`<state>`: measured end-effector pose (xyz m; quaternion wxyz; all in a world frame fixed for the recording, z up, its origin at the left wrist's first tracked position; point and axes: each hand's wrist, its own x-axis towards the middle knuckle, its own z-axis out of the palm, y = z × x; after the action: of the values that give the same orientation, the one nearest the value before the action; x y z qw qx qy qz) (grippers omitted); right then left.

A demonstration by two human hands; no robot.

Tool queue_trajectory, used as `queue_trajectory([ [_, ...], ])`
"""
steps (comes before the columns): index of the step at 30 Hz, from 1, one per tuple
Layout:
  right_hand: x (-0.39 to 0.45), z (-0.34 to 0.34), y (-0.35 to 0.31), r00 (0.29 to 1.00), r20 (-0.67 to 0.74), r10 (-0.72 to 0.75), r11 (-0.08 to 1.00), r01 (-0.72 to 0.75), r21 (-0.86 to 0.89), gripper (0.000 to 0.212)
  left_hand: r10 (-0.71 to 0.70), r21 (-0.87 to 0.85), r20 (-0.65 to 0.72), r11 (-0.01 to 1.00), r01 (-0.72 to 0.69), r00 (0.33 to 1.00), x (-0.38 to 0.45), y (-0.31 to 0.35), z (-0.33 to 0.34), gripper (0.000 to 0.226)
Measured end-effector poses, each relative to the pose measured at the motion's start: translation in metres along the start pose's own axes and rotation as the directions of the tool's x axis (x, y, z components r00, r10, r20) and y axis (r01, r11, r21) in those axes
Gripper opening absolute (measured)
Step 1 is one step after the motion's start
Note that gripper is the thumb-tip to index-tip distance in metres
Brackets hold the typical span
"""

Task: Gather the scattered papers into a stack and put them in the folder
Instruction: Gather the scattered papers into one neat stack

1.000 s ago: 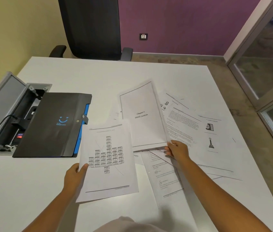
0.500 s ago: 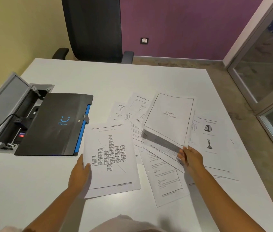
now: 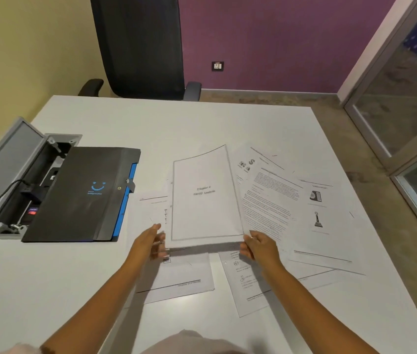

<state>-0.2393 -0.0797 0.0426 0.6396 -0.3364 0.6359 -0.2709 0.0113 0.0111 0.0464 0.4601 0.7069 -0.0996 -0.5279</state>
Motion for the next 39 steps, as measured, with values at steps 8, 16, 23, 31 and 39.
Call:
queue_trajectory([
  [8, 0.006, -0.021, 0.016, 0.962, -0.182, -0.204, 0.907, 0.116, -0.405, 0.03, -0.016, 0.205, -0.061, 0.978, 0.029, 0.998, 0.005, -0.016, 0.004, 0.026],
  [16, 0.026, -0.063, 0.01, 0.829, -0.558, -0.035, 0.954, -0.139, -0.266, 0.048, -0.003, 0.287, -0.118, 0.957, 0.037, 0.993, 0.006, -0.021, 0.007, 0.037],
  [23, 0.031, -0.057, 0.009, 0.896, -0.44, 0.061, 0.992, -0.104, -0.075, 0.026, 0.019, 0.315, -0.126, 0.949, 0.022, 0.992, 0.006, -0.022, 0.004, 0.033],
  [31, 0.027, -0.06, -0.011, 0.941, -0.332, 0.064, 0.973, 0.015, 0.229, 0.031, 0.002, 0.303, -0.139, 0.952, 0.041, 0.99, 0.003, -0.02, -0.005, 0.033],
  [39, 0.011, -0.031, -0.003, 0.961, -0.215, -0.176, 0.984, 0.167, -0.056, 0.034, -0.034, 0.245, -0.06, 0.968, 0.047, 0.998, 0.004, -0.016, 0.003, 0.033],
])
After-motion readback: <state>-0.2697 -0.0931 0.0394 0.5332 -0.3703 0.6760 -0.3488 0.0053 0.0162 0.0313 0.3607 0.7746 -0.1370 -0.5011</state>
